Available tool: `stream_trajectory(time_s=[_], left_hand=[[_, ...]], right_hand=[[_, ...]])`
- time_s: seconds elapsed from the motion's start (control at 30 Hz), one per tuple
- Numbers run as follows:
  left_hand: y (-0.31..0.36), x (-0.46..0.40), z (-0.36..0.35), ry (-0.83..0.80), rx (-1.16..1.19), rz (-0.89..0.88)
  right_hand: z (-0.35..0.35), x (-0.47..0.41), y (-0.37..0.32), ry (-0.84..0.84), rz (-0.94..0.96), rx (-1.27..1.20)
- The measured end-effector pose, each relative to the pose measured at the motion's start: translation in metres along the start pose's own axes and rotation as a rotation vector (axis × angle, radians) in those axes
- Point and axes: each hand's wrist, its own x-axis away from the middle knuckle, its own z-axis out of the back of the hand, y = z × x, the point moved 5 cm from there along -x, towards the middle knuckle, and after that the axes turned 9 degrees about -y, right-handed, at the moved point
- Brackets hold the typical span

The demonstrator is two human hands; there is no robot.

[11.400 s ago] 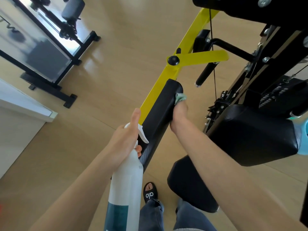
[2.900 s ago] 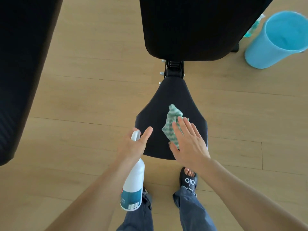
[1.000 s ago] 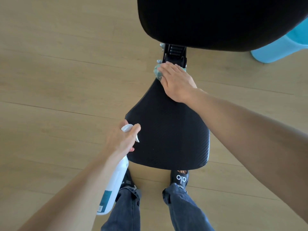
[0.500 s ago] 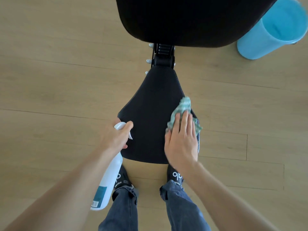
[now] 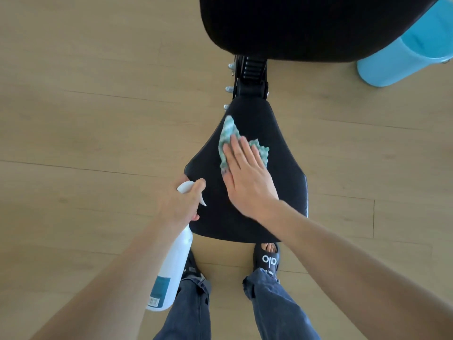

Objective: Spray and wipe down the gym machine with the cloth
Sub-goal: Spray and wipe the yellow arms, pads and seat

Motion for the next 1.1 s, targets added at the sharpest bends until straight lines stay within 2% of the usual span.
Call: stream_trajectory(time_s=[0.1, 0.2, 0.33, 0.4, 0.5, 0.63, 0.7, 0.9, 1.1], left_hand=[[0.000, 0.008, 0.003, -0.014, 0.024, -0.049], [-0.002, 0.014, 0.006, -0.007, 0.050, -0.071], [-0.019, 0.011, 0.019, 0.023, 0.199, -0.039], [-0.030, 0.010, 0.034, 0.081, 0.275, -0.004], [-0.041, 0.015, 0.056, 0.151, 0.301, 0.008], [-0.044, 0.026, 0.072, 0.188, 0.144, -0.005], [-0.045, 0.032, 0.076, 0.183, 0.061, -0.019], [-0.044, 0.052, 0.067, 0.186, -0.009, -0.034], [-0.029, 0.051, 0.030, 0.123, 0.044, -0.034]], right_hand=[[-0.027, 0.069, -0.018, -0.055, 0.145, 0.087], [-0.015, 0.041, -0.008, -0.051, 0.201, 0.154], [0.012, -0.053, -0.020, 0.009, -0.056, 0.018], [0.009, -0.075, -0.041, 0.012, -0.078, 0.047], [0.002, -0.067, -0.068, 0.011, 0.040, 0.115], [-0.026, -0.009, -0.120, 0.004, 0.389, 0.318], [-0.044, 0.014, -0.130, 0.013, 0.460, 0.383], [-0.068, 0.070, -0.094, 0.021, 0.607, 0.476], [-0.080, 0.136, -0.009, 0.103, 0.489, 0.479]])
